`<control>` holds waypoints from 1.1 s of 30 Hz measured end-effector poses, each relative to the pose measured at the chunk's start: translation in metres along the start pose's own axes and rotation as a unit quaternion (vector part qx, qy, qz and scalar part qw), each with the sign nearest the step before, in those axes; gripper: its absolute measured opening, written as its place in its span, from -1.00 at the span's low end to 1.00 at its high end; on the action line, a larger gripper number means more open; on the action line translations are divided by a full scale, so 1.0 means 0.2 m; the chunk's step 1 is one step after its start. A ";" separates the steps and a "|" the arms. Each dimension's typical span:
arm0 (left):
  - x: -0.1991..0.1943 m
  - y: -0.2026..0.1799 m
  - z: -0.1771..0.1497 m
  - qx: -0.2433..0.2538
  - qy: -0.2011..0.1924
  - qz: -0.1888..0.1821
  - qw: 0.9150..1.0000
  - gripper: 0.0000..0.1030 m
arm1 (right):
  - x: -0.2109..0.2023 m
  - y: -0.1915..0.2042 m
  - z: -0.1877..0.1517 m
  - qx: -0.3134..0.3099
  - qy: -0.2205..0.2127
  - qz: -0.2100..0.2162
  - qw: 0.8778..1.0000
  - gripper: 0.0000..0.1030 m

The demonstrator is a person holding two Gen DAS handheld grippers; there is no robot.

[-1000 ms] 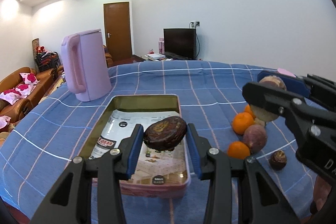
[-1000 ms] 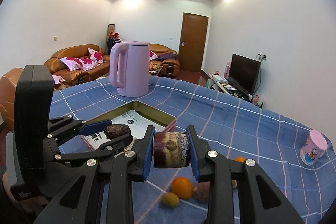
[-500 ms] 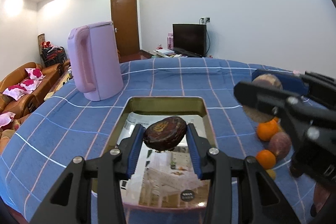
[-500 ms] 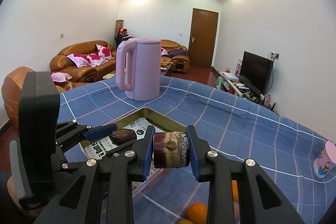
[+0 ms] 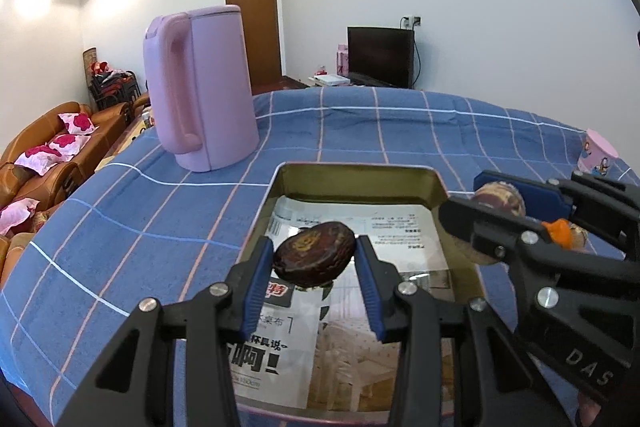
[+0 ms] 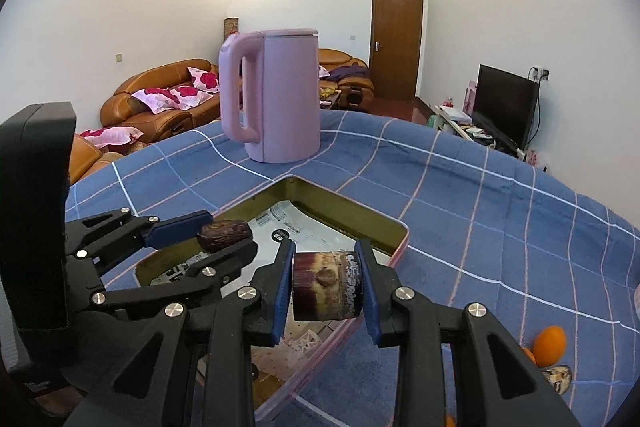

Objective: Organize fruits
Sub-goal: 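Open both grippers to drop the items into the pink tin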

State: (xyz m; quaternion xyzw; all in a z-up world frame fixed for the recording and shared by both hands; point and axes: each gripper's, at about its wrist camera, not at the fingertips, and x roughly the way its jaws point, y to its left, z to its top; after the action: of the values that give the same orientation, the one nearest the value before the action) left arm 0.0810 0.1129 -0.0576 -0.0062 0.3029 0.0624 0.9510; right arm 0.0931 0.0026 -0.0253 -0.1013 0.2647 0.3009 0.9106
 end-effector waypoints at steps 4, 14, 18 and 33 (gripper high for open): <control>0.03 0.00 0.00 0.002 0.007 0.002 1.000 -0.16 | 0.04 0.00 0.01 -0.001 0.007 0.004 1.000 -0.37; 0.06 0.02 0.00 0.008 0.020 0.008 1.000 -0.16 | 0.10 0.01 0.02 0.008 0.020 0.015 1.000 -0.37; 0.07 0.02 0.00 0.009 0.025 0.007 1.000 -0.16 | 0.11 0.02 0.02 0.009 0.025 0.018 0.999 -0.37; 0.07 0.02 -0.01 0.009 0.030 0.009 0.999 0.12 | 0.12 0.01 0.01 0.022 0.038 0.035 0.998 -0.15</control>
State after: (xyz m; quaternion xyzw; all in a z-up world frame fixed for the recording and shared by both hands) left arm 0.0904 0.1189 -0.0665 0.0035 0.3318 0.0679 0.9409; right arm 0.1096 0.0170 -0.0367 -0.0835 0.3095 0.3230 0.8905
